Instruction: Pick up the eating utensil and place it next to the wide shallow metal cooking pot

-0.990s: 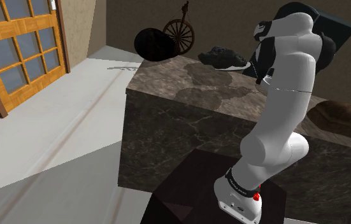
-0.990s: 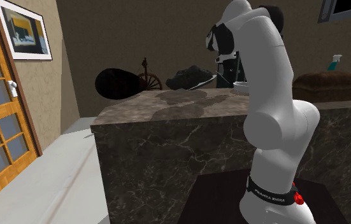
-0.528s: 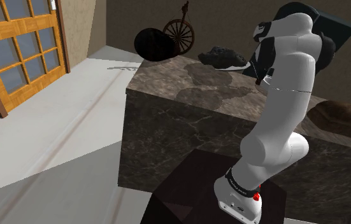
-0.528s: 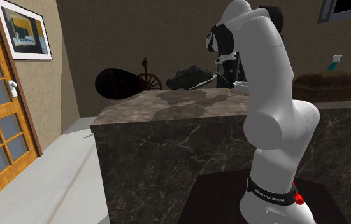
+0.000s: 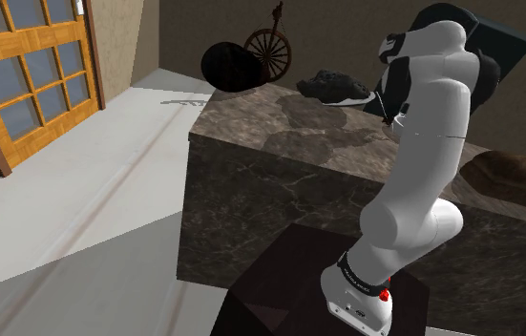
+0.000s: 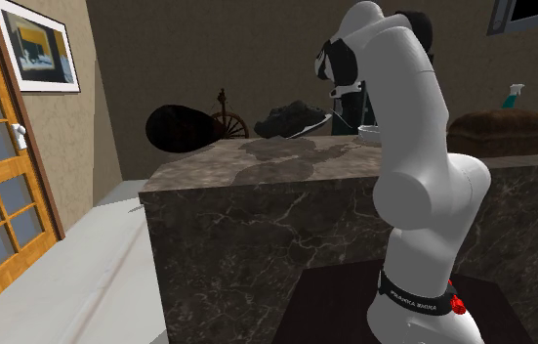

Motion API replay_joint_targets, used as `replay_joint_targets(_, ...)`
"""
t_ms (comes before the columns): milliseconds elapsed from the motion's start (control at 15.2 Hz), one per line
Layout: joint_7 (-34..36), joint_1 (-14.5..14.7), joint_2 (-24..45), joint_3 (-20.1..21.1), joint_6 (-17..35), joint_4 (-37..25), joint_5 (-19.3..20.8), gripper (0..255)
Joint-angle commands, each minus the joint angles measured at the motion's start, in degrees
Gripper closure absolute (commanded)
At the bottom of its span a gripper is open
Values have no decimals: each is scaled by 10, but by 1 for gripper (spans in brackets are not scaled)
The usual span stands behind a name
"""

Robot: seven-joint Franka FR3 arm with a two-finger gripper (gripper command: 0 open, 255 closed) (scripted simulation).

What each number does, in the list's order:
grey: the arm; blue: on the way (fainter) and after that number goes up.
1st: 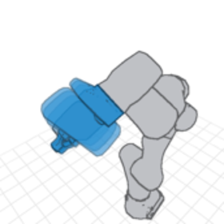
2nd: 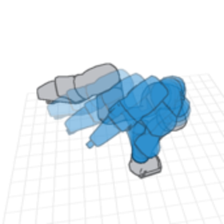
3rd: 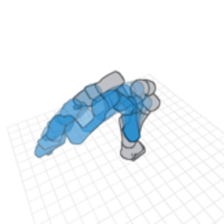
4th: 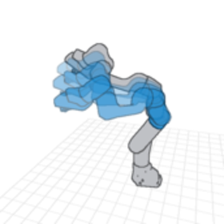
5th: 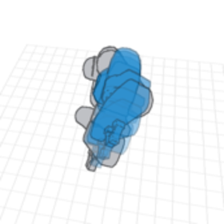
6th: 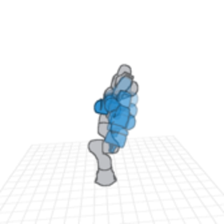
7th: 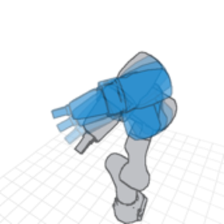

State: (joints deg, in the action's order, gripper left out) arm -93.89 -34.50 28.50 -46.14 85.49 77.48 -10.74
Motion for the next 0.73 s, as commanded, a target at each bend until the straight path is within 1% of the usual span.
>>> replay_joint_targets(0, -2, -15, 13, 2, -36, -48, -7, 0)
replay_joint_targets(132, -4, -38, 34, 7, -83, -117, -18, 0)
replay_joint_targets(660, -4, -38, 34, 7, -83, -117, -18, 0)
